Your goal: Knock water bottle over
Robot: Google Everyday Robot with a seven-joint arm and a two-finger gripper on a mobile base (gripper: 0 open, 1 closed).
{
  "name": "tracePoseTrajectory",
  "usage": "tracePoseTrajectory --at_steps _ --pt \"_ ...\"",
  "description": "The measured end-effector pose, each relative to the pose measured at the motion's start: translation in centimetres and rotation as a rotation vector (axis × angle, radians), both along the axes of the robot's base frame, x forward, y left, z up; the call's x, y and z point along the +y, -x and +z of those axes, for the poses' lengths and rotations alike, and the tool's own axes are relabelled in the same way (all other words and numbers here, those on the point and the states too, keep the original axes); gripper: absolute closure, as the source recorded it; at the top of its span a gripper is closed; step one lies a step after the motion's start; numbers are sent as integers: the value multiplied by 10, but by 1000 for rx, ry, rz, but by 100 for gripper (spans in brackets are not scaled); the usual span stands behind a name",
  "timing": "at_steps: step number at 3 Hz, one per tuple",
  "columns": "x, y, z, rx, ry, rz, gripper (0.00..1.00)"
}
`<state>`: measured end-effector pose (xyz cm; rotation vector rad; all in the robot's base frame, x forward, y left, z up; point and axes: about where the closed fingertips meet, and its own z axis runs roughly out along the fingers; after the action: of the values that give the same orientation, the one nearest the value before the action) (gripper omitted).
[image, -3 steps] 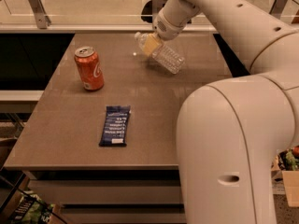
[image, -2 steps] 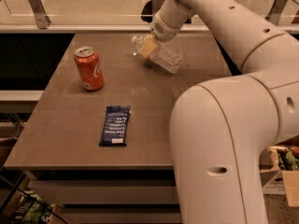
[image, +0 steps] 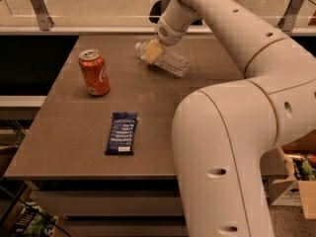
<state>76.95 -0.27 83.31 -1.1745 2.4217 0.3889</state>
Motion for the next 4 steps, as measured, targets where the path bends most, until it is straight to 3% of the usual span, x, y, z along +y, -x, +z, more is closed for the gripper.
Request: tracePoseTrajectory --at_steps 1,2,4 --pt "5 -1 -4 13 -1 15 100" --pt "5 -1 -2 13 -1 15 82" --pt "7 -1 -3 17 0 17 36"
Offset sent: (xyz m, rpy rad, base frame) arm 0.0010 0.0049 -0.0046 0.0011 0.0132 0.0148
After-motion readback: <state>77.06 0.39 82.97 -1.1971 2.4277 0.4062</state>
